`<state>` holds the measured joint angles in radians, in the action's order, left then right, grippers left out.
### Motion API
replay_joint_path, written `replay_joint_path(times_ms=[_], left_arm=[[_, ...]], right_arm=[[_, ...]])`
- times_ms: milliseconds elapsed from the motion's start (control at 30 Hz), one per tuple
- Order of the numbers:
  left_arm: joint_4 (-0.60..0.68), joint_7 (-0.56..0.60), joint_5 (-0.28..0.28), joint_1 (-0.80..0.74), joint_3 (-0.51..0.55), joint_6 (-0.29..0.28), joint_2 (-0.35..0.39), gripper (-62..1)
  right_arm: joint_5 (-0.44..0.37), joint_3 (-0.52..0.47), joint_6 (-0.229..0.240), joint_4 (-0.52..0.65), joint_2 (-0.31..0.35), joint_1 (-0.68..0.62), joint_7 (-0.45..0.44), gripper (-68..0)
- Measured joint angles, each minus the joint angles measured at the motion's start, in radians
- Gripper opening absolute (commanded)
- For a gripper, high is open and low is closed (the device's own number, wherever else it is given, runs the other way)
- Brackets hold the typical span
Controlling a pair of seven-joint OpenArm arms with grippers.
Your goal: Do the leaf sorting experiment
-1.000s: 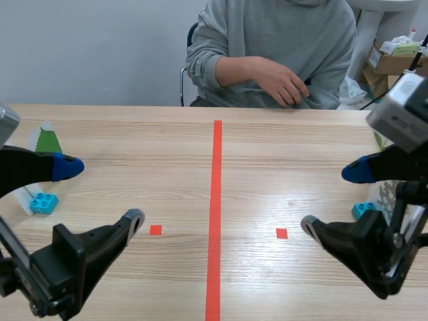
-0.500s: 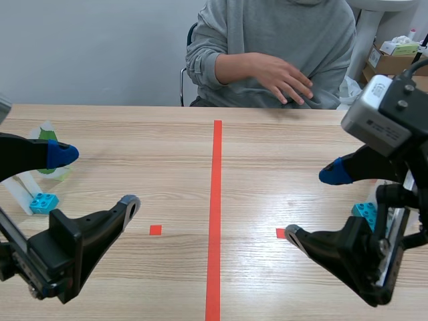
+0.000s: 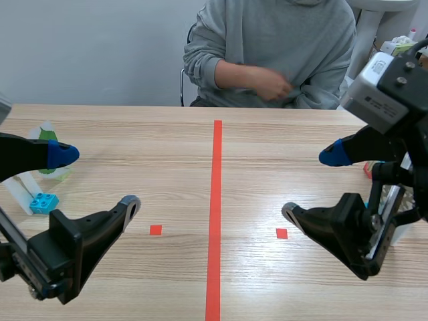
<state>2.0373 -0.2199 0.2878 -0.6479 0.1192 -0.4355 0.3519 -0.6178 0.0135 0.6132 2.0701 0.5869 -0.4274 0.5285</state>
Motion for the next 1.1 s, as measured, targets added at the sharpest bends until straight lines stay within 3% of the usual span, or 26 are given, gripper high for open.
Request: replay_joint_path(times_ms=[133,233,300,367,400,567,700,1100], left_arm=[[0.000,0.000,0.000,0.000,0.000,0.000,0.000,1.4],[0.000,0.000,0.000,0.000,0.000,0.000,0.000,1.4],[0.000,-0.001,0.000,0.000,0.000,0.000,0.000,1.4],[0.000,0.000,0.000,0.000,0.000,0.000,0.000,1.4],[0.000,-0.001,0.000,0.000,0.000,0.000,0.000,1.4],[0.000,-0.005,0.000,0.000,0.000,0.000,0.000,1.4],[0.000,-0.004,0.000,0.000,0.000,-0.004,0.000,1.4],[0.000,-0.004,0.000,0.000,0.000,-0.004,0.000,1.4]], right_arm=[[0.023,0.000,0.000,0.000,0.000,0.000,0.006,-14.0],[-0.025,-0.001,0.003,0.000,0.000,-0.001,0.063,-13.9],[0.009,-0.003,0.038,-0.002,0.000,-0.018,0.056,-13.9],[0.026,-0.013,0.118,-0.006,0.000,-0.045,0.025,-13.9],[0.044,-0.014,0.130,-0.006,0.000,-0.063,-0.006,-13.9],[0.053,-0.068,0.128,-0.048,-0.047,-0.153,-0.152,-13.9],[0.079,-0.125,0.124,-0.115,-0.100,-0.166,-0.168,-13.9],[0.077,-0.134,0.124,-0.126,-0.102,-0.164,-0.210,-13.9]])
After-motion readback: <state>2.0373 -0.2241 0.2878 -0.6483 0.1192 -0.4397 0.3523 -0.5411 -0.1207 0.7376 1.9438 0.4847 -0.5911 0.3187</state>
